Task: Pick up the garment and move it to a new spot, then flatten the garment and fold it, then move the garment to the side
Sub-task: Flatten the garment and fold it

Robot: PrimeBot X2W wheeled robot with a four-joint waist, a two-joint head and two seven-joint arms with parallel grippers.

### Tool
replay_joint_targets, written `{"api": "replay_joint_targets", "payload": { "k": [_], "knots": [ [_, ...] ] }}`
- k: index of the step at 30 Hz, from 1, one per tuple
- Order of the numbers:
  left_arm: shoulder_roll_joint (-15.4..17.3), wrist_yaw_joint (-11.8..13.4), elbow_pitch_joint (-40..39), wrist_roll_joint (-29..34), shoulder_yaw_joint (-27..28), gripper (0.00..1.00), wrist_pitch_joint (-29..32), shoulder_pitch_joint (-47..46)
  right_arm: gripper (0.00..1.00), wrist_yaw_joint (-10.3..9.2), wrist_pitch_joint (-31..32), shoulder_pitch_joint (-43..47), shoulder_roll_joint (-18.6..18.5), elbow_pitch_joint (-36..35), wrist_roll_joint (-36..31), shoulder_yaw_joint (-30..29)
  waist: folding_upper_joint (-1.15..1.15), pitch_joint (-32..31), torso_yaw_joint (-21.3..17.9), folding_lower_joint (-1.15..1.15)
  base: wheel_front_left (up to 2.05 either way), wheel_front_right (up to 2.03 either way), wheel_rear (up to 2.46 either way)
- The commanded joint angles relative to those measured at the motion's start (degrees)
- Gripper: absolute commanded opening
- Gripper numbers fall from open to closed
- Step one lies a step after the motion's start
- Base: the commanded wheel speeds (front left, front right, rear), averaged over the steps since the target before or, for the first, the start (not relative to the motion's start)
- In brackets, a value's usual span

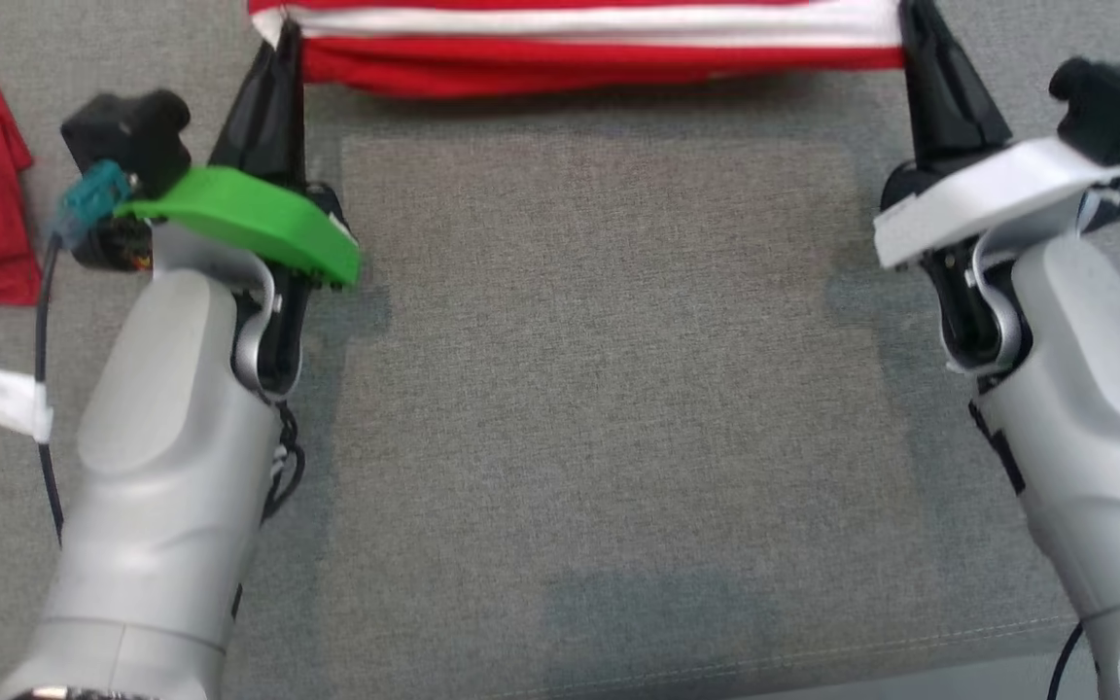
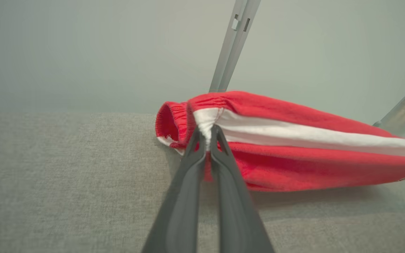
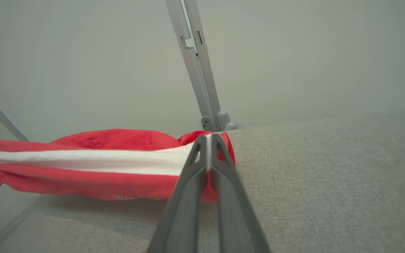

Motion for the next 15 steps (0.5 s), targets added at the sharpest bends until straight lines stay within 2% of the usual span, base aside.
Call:
{"api": "replay_joint_targets", "payload": {
  "k": [1, 4, 8, 15],
  "knots": [
    [0.32, -0.04, -1.32, 0.58, 0.55, 0.00, -0.14, 2.63, 0.00, -0.04, -0.21, 2.27, 0.02, -1.19, -0.35, -0.45, 0.00, -0.88, -0.21, 0.00, 0.00, 0.00, 0.00],
    [0.16, -0.07, -7.15, -0.09, 2.25, 0.00, -0.14, 9.94, 0.00, -0.04, -0.21, 9.18, 0.76, -5.39, -1.24, -1.50, 0.00, -1.72, -0.83, 0.00, 0.00, 0.00, 0.00],
    [2.71, 0.06, -13.90, 0.97, 2.20, 0.00, -0.14, 19.19, 0.00, -0.05, -0.21, 17.21, 1.45, -10.90, -2.13, -3.18, 0.00, -3.11, -1.71, 0.00, 0.00, 0.00, 0.00],
    [6.20, 3.55, -27.51, 2.72, 0.43, 0.00, 3.68, 33.92, 0.00, -0.07, -0.22, 31.45, 1.04, -18.44, -2.11, -5.51, 0.00, -6.58, -1.60, 0.00, 0.00, 0.00, 0.00]
  ]
}}
